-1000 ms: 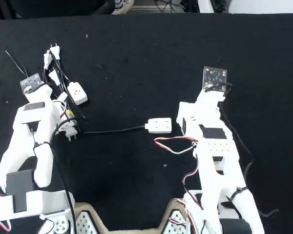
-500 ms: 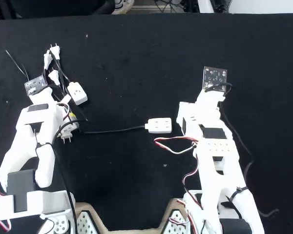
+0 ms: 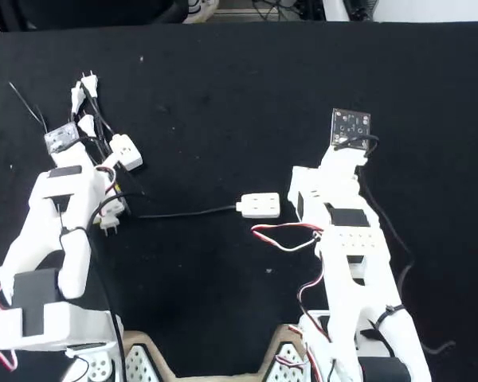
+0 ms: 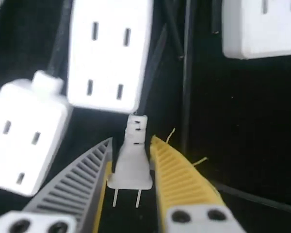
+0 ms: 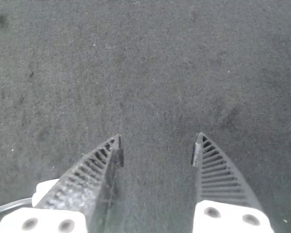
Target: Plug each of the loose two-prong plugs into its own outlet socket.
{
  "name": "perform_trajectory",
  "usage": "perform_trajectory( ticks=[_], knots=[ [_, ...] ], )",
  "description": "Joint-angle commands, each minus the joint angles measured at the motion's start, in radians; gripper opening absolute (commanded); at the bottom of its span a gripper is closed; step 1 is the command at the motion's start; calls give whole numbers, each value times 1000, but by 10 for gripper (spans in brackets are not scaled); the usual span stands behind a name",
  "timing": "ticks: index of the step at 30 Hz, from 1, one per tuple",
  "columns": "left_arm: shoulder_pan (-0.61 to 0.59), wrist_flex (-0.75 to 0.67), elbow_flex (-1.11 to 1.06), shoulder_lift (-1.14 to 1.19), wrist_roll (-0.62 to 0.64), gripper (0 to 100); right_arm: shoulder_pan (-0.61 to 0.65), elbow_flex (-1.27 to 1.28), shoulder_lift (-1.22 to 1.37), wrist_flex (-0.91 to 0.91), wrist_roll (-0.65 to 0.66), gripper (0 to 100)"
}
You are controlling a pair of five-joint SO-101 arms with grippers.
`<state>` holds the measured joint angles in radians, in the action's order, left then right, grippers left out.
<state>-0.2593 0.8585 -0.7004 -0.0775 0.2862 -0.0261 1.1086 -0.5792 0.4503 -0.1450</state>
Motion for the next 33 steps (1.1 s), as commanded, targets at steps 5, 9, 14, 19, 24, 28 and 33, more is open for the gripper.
perform_trajectory(
  ticks=[5, 9, 14, 19, 24, 28, 33],
  knots=[
    [150, 137, -30, -338, -28, 72, 8, -54, -4, 5, 2, 230],
    [206, 132, -120, -529, -150, 72, 8, -53, -4, 3, 2, 230],
    [269, 52, -288, -723, -239, 72, 8, -53, -4, 0, 2, 230],
    [248, 12, -389, -891, -270, 72, 8, -53, -2, 0, 2, 230],
    [160, 55, -397, -1085, -265, 72, 8, -53, -4, 0, 2, 230],
    [139, 104, -403, -1244, -265, 72, 11, -53, -4, -2, 2, 230],
    [137, 157, -403, -1373, -272, 72, 12, -54, -1, -2, 2, 230]
  ],
)
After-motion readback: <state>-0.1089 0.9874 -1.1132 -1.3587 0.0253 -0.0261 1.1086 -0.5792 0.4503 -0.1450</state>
